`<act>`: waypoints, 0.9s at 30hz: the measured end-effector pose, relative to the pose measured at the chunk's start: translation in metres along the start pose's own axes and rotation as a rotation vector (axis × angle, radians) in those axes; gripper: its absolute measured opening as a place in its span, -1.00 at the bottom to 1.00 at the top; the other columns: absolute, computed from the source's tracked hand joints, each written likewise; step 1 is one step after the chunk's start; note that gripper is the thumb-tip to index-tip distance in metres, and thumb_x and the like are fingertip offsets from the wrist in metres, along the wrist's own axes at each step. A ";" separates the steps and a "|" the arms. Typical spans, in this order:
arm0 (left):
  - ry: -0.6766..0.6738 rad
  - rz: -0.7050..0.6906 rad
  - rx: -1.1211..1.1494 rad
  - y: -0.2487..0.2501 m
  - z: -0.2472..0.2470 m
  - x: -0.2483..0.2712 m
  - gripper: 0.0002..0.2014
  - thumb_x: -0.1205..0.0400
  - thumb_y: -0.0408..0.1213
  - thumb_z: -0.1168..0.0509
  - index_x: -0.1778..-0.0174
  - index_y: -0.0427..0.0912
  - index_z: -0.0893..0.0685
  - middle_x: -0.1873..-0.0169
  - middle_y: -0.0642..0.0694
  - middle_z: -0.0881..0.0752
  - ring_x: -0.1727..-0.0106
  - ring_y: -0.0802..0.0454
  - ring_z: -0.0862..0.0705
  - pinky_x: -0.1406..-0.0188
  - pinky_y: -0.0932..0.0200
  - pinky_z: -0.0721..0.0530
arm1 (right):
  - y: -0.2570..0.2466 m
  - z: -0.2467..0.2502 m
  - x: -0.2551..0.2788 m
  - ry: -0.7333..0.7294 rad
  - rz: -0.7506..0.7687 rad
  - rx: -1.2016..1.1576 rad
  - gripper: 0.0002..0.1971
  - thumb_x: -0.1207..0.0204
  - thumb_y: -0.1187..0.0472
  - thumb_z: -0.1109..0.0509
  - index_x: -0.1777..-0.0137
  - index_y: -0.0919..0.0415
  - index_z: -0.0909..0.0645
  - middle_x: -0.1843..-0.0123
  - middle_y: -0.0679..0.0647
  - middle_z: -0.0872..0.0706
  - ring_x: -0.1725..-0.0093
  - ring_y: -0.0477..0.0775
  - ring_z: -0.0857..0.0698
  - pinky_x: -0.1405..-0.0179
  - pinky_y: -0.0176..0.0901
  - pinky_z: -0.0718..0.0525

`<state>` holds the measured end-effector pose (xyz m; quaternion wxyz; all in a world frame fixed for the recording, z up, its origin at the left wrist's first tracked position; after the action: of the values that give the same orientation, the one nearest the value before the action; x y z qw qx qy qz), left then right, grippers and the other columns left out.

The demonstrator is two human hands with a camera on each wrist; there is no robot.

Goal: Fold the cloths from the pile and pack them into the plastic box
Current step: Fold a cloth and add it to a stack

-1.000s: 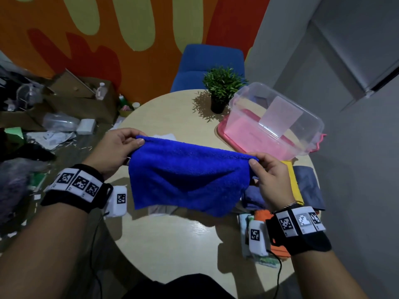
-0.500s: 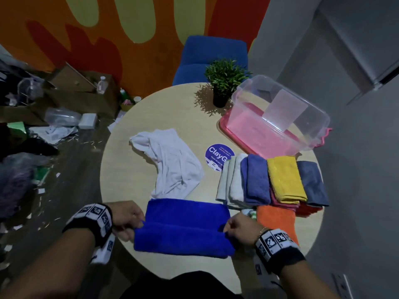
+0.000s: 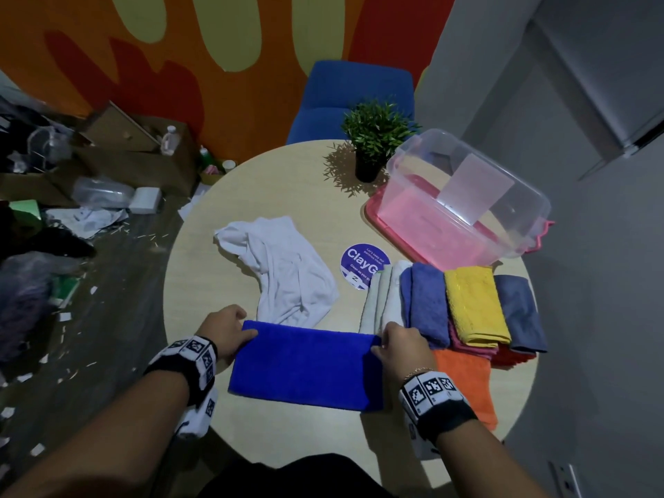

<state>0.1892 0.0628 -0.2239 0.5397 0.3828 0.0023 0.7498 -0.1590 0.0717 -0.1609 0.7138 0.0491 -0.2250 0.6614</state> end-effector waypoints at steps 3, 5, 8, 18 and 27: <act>-0.103 0.058 -0.119 0.004 -0.018 0.001 -0.49 -0.43 0.10 -0.58 -0.06 -0.19 -0.60 0.01 -0.13 -0.74 0.03 -0.05 -0.70 0.07 0.08 -0.68 | -0.006 -0.021 0.006 -0.153 0.127 0.082 -0.76 -0.52 -0.08 -0.45 -0.03 0.06 -0.64 -0.02 0.11 -0.74 -0.02 0.15 -0.72 0.02 -0.04 -0.70; -0.148 0.081 -0.161 0.010 -0.028 0.006 -0.53 -0.47 0.05 -0.55 -0.06 -0.24 -0.64 0.02 -0.17 -0.75 0.01 -0.10 -0.72 0.05 0.07 -0.70 | -0.010 -0.041 0.015 -0.285 0.193 0.113 -0.74 -0.52 -0.08 -0.45 -0.12 0.02 -0.66 -0.09 0.10 -0.73 -0.10 0.16 -0.72 -0.05 -0.02 -0.68; -0.200 0.031 -0.126 0.027 -0.033 0.013 -0.71 -0.50 -0.10 -0.44 -0.02 -0.21 -0.68 0.04 -0.16 -0.76 0.02 -0.10 -0.73 0.10 0.11 -0.66 | -0.012 -0.059 0.023 -0.415 0.221 0.097 -0.72 -0.55 -0.05 -0.45 -0.18 0.06 -0.66 -0.11 0.09 -0.76 -0.14 0.15 -0.72 -0.13 -0.01 -0.70; -0.432 -0.663 -0.029 0.172 0.043 0.107 -0.65 -0.48 -0.45 -0.39 -0.05 0.07 -0.57 0.12 0.02 -0.79 0.10 0.04 -0.76 0.14 0.12 -0.71 | -0.074 0.034 0.024 -0.116 0.411 -0.620 0.33 -0.07 -0.08 -0.79 -0.74 -0.11 0.04 -0.63 -0.17 -0.36 -0.56 -0.15 -0.38 -0.53 -0.15 -0.40; -0.321 -0.648 0.539 0.180 0.073 0.092 -0.38 -0.49 -0.36 -0.59 -0.45 -0.04 -0.52 -0.20 -0.03 -0.79 -0.22 0.07 -0.76 -0.21 0.03 -0.76 | -0.082 0.113 0.019 0.069 0.527 -0.957 -0.70 -0.49 0.33 -0.57 -0.15 0.01 -0.72 -0.03 -0.09 -0.84 -0.07 -0.11 -0.78 -0.15 -0.17 -0.69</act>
<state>0.0744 0.0317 -0.0446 0.6213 0.6005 0.2334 0.4460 -0.1086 0.0376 -0.0341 0.4737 -0.3609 -0.4820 0.6427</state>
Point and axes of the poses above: each hand's wrist, its own x-axis away from the middle knuckle, its own z-axis out of the back of the hand, y = z × x, the point moved 6 cm from there along -x, towards the middle knuckle
